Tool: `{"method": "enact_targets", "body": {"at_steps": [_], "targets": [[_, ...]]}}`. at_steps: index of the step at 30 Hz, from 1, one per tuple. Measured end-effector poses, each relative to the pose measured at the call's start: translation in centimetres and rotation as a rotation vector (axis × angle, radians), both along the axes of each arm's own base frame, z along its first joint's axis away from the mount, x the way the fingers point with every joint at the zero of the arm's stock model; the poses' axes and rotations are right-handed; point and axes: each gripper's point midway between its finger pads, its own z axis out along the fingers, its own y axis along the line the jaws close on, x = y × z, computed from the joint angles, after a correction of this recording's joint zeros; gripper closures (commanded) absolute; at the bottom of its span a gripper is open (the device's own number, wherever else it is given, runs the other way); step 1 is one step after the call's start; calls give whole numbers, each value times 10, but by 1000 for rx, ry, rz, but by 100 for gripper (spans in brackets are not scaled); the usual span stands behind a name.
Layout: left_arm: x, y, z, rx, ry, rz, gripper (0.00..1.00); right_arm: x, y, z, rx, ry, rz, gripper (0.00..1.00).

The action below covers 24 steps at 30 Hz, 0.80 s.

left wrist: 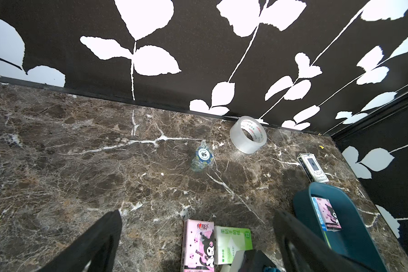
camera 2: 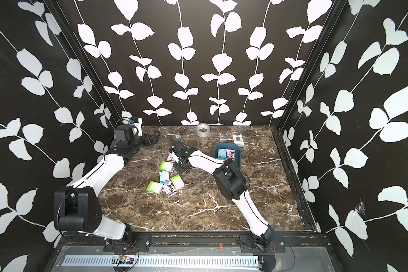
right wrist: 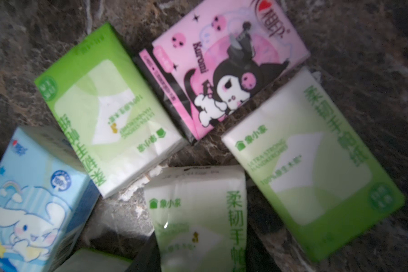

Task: Put the pocket tissues into the storage box
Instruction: Pick up the pocket tissues from the center of the board, then place the pocket tissues in the storage box.

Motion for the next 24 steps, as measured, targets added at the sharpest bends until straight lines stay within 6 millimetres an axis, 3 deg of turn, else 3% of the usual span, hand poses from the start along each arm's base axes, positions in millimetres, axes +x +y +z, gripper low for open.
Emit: {"method": "enact_targets", "body": {"at_steps": [5, 10, 14, 17, 21, 24], "targets": [[-1, -4, 1, -8, -2, -22, 1, 5, -2, 17, 28, -11, -29, 57], [-3, -9, 2, -22, -4, -55, 1, 20, -19, 83, 145, -76, -100, 57], [-5, -24, 9, -52, -26, -103, 1, 38, -73, 144, 254, -149, -236, 59], [-8, -56, 12, -57, -39, -179, 1, 48, -123, 163, 279, -176, -364, 61], [-12, -110, 10, -74, -39, -305, 1, 56, -192, 148, 231, -157, -554, 62], [-15, -131, 0, -100, -19, -359, 1, 49, -234, 124, 158, -109, -667, 62]]}}
